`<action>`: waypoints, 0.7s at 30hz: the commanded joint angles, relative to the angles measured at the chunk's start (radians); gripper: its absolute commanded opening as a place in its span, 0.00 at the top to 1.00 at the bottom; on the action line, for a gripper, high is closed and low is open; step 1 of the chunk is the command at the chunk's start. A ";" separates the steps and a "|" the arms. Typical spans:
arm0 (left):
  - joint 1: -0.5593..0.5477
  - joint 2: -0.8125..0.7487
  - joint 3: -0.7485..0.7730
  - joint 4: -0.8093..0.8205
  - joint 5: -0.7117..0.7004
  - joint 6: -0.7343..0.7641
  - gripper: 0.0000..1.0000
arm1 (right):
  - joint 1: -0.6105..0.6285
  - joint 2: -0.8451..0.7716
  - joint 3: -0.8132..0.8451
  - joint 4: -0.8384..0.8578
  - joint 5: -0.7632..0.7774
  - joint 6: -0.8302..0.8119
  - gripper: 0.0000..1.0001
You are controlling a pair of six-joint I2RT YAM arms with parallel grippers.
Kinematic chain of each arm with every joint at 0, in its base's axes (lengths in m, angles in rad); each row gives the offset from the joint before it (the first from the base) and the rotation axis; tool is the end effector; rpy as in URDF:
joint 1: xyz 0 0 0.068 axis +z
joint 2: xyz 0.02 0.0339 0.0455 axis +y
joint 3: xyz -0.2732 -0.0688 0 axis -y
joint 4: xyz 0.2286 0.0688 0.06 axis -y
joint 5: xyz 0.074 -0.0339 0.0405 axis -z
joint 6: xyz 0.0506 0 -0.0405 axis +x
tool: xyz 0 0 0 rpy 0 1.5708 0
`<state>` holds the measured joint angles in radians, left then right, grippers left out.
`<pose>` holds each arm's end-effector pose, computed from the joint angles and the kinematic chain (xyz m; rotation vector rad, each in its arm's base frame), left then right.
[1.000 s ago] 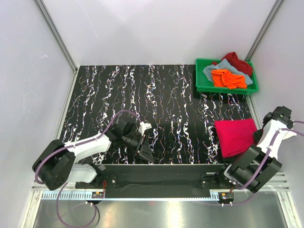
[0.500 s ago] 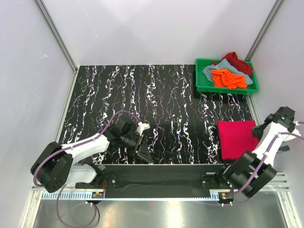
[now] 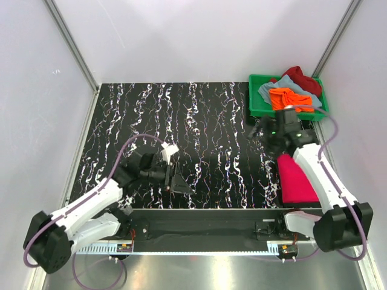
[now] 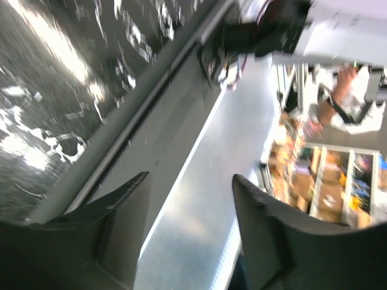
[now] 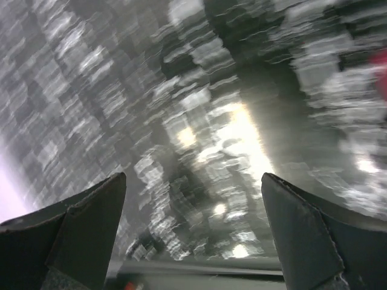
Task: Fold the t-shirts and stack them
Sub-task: Reset both grippers
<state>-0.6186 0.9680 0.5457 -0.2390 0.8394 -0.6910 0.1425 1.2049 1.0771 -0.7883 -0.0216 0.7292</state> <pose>0.1275 -0.1370 0.2334 0.4422 2.4496 -1.5849 0.2300 0.0341 0.3002 0.7226 2.4242 0.3874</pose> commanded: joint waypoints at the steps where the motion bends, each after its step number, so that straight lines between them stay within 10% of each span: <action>1: 0.019 -0.076 0.014 -0.026 -0.100 -0.014 0.35 | 0.144 -0.042 -0.115 0.344 -0.233 0.168 0.00; 11: 0.063 -0.541 -0.210 0.020 -0.237 -0.157 0.13 | 0.304 -0.198 -0.719 1.096 -0.472 0.493 0.00; 21: 0.100 -0.684 -0.680 0.855 -0.252 -0.645 0.10 | 0.304 -0.793 -1.096 1.087 -0.405 0.696 0.00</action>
<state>-0.5270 0.3290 0.0368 0.1394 0.6388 -1.1114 0.4404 0.5346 0.0418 0.2813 -0.4339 1.3521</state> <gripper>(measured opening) 0.891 0.994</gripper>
